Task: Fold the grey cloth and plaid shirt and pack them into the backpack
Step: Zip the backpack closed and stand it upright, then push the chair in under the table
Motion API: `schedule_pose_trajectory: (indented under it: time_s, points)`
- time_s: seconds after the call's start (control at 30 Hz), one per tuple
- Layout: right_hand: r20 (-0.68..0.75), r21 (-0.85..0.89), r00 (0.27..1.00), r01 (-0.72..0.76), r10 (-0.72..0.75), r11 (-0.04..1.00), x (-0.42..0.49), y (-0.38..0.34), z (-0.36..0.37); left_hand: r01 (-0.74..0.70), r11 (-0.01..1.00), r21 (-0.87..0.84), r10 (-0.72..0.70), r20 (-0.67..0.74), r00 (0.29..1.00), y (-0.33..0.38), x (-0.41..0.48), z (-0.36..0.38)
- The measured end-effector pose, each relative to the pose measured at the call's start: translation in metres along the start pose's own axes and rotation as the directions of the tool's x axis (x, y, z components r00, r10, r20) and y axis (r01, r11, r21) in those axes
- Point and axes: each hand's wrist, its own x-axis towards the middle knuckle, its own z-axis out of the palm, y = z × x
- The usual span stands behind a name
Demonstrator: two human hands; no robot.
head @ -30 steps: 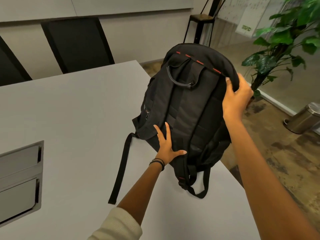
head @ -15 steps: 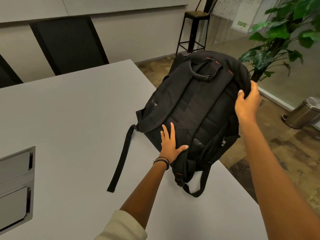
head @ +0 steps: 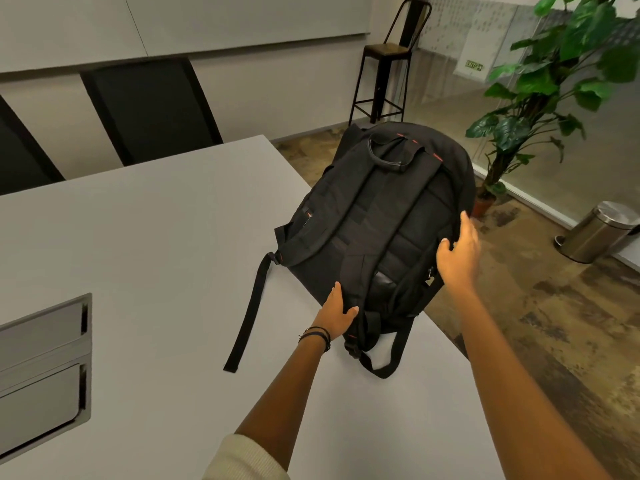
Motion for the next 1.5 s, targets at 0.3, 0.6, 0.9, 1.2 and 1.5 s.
schedule_pose_trajectory:
  time_s: [0.3, 0.6, 0.9, 1.2, 1.5]
  points:
    - [0.203, -0.054, 0.979, 0.030, -0.018, 0.998, -0.069, 0.023, -0.012, 0.023, 0.997, 0.079, -0.027, 0.049, 0.998, -0.029, -0.064, -0.004]
    - [0.493, 0.043, 0.867, 0.057, -0.071, 0.997, -0.162, 0.055, -0.021, 0.114, 0.986, 0.120, -0.115, 0.006, 0.993, -0.077, -0.146, 0.002]
    - [0.696, 0.044, 0.716, 0.040, -0.059, 0.998, -0.307, 0.127, -0.022, 0.252, 0.968, 0.004, -0.252, 0.040, 0.967, -0.154, -0.249, 0.021]
    - [0.756, -0.016, 0.654, -0.038, 0.037, 0.999, -0.407, 0.152, -0.046, 0.310, 0.950, 0.018, -0.311, 0.042, 0.950, -0.200, -0.350, 0.066]
    - [0.759, -0.030, 0.648, -0.048, 0.054, 0.998, -0.482, 0.135, -0.079, 0.238, 0.969, 0.069, -0.245, 0.127, 0.961, -0.207, -0.408, 0.086]
